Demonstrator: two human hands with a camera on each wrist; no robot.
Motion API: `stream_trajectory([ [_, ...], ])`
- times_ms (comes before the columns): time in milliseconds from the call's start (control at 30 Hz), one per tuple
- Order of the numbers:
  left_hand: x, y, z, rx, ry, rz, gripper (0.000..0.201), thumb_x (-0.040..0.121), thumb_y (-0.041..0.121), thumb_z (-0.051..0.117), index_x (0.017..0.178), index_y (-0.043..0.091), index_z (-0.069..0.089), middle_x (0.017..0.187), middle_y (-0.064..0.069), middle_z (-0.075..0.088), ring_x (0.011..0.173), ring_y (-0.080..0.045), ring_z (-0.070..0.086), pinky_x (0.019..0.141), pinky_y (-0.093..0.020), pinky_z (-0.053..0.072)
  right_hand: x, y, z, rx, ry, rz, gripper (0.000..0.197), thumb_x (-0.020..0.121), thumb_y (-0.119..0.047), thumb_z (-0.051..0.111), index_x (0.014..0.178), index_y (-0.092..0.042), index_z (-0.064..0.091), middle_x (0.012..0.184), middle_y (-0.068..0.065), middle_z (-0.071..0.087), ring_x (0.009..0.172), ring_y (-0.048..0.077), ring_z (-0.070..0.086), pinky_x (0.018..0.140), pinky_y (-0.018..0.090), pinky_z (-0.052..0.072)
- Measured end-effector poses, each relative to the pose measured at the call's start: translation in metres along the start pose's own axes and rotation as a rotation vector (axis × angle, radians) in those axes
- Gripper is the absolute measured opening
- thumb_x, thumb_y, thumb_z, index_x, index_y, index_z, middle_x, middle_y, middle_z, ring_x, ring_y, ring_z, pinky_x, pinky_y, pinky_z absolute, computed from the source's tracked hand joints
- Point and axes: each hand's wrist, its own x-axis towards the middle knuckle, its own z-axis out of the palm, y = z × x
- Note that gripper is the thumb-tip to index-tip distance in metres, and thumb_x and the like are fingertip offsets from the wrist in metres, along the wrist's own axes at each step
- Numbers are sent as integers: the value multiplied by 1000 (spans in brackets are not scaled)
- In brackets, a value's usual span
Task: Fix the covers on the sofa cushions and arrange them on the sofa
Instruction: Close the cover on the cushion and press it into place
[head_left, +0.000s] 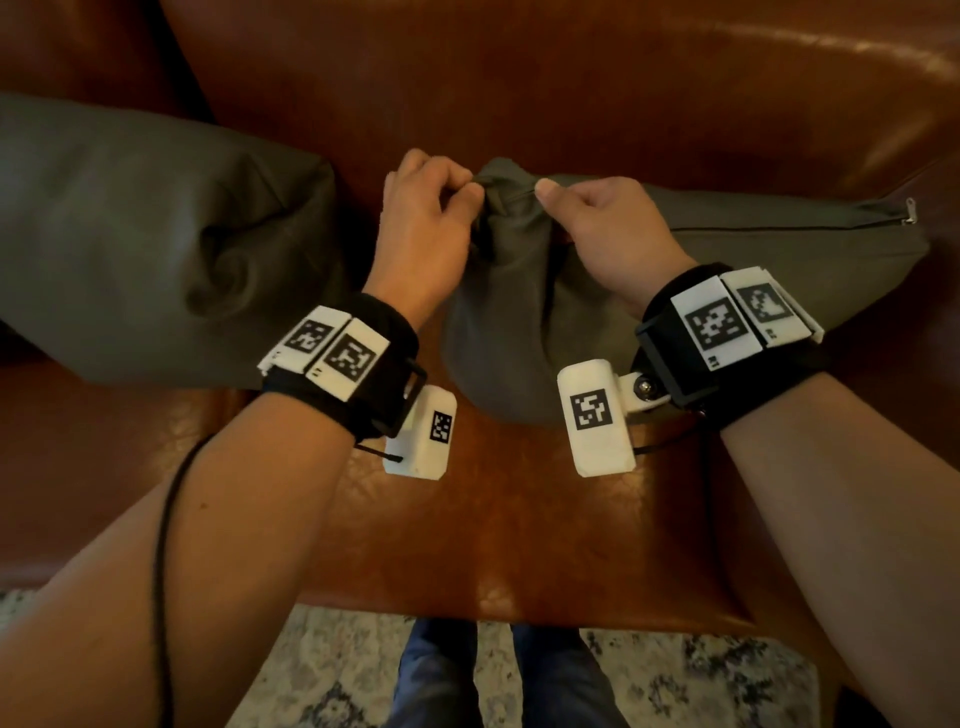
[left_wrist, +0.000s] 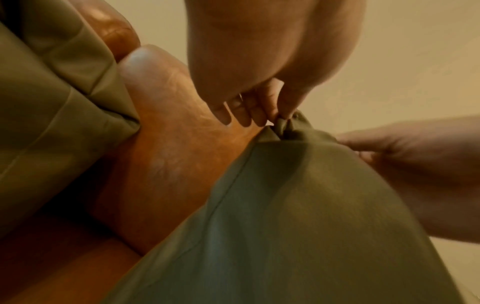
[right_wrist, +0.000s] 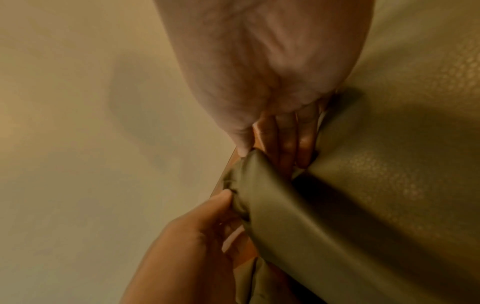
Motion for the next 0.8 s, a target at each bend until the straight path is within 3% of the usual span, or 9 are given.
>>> stream_trajectory([
  [33, 2, -1, -3, -106, -19, -43, 20, 94, 23, 52, 75, 28, 50, 88, 10, 44, 96, -16, 46, 92, -33, 37, 0, 0, 1, 6, -7, -13, 61, 98, -45, 47, 87, 14, 58, 84, 33, 58, 72, 36, 54, 75, 47, 47],
  [100, 2, 0, -7, -253, -41, -116, 20, 90, 24, 49, 70, 27, 49, 89, 0, 48, 88, -16, 48, 89, -37, 40, -2, -1, 3, 15, -41, -16, 67, 96, -51, 46, 104, 14, 58, 109, 34, 59, 96, 44, 58, 93, 54, 45],
  [167, 2, 3, -9, -377, -27, -165, 23, 91, 22, 44, 69, 23, 52, 85, -4, 50, 85, -19, 48, 85, -37, 40, -1, 1, 5, 17, -96, -11, 68, 95, -54, 44, 110, 11, 58, 114, 33, 57, 104, 44, 56, 99, 57, 41],
  [300, 5, 15, -12, -506, 12, -207, 32, 100, 18, 42, 70, 19, 55, 75, 2, 52, 78, -14, 50, 78, -31, 42, 2, 6, 9, -29, -87, -33, 61, 98, -51, 39, 105, 5, 63, 107, 24, 65, 95, 30, 61, 110, 55, 30],
  [400, -7, 13, -10, -353, 93, -158, 31, 96, 41, 52, 74, 21, 49, 71, 6, 48, 70, -7, 49, 72, -26, 43, 7, 9, 15, -41, -56, -53, 59, 99, -50, 39, 100, 4, 63, 102, 22, 66, 91, 28, 61, 109, 52, 33],
  [500, -32, 5, 0, -139, 162, -75, 39, 86, 51, 65, 79, 18, 47, 68, 10, 45, 58, 0, 41, 58, -15, 38, 11, 15, 21, -23, -27, -92, 54, 99, -48, 40, 89, 0, 63, 82, 11, 64, 78, 18, 57, 102, 46, 29],
  [600, -43, -1, 10, -51, 135, -56, 31, 85, 41, 70, 85, 16, 51, 72, 10, 51, 58, 0, 45, 53, -14, 38, 12, 19, 26, -60, -19, -113, 42, 100, -44, 40, 72, -18, 56, 68, -4, 54, 70, 10, 51, 92, 39, 26],
  [700, -41, -5, 10, -76, 167, -36, 19, 89, 27, 67, 85, 13, 54, 70, 10, 51, 58, 4, 48, 54, -12, 37, 10, 21, 27, -95, -3, -140, 29, 99, -41, 44, 78, -28, 57, 74, -12, 56, 82, 14, 57, 111, 51, 28],
  [800, -41, -7, 6, -168, 164, -51, 8, 95, 20, 59, 88, 15, 58, 75, 9, 56, 64, 4, 51, 61, -12, 41, 11, 23, 27, -72, 7, -145, 20, 98, -37, 49, 89, -24, 62, 82, -13, 59, 92, 13, 58, 113, 56, 25],
])
